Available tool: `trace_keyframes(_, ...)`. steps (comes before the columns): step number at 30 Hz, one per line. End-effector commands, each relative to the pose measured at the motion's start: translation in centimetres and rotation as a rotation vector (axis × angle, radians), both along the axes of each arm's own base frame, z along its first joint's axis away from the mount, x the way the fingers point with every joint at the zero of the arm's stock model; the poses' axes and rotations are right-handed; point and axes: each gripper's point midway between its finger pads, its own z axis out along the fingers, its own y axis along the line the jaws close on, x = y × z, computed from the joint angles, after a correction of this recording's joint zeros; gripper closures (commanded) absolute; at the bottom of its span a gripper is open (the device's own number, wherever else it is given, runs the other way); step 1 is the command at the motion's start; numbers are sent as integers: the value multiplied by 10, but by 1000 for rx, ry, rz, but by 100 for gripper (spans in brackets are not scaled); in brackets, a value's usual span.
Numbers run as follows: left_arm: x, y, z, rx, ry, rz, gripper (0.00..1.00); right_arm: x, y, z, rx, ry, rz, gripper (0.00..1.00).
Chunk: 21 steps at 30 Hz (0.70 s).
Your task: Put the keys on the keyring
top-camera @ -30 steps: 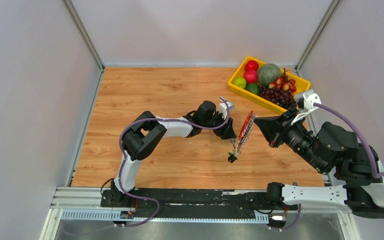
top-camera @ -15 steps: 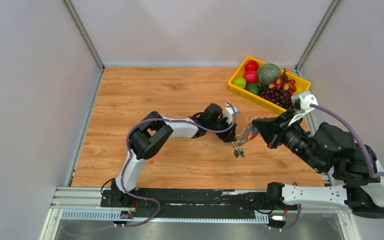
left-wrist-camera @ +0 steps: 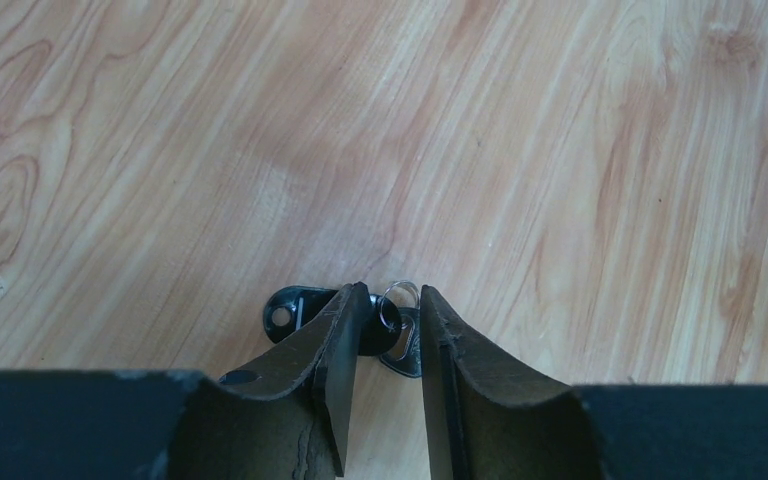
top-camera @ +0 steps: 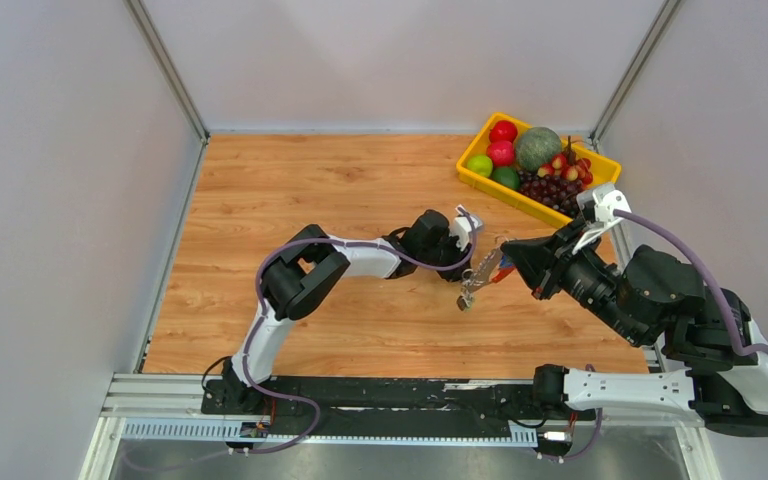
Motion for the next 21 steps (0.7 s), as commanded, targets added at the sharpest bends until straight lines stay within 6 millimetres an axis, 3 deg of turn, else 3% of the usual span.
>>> trace_keyframes(1,-10,5,-30,79,11,-20,63,-3,-1,11,47,-21,19,100)
trace_keyframes(14,-24,6,-37,77,15,-84,61,-3,0,10,38,-26,30,100)
trace_keyframes(21,-29,9,-46,95,19,-98,72,-4,3,10,41,-23,40,100)
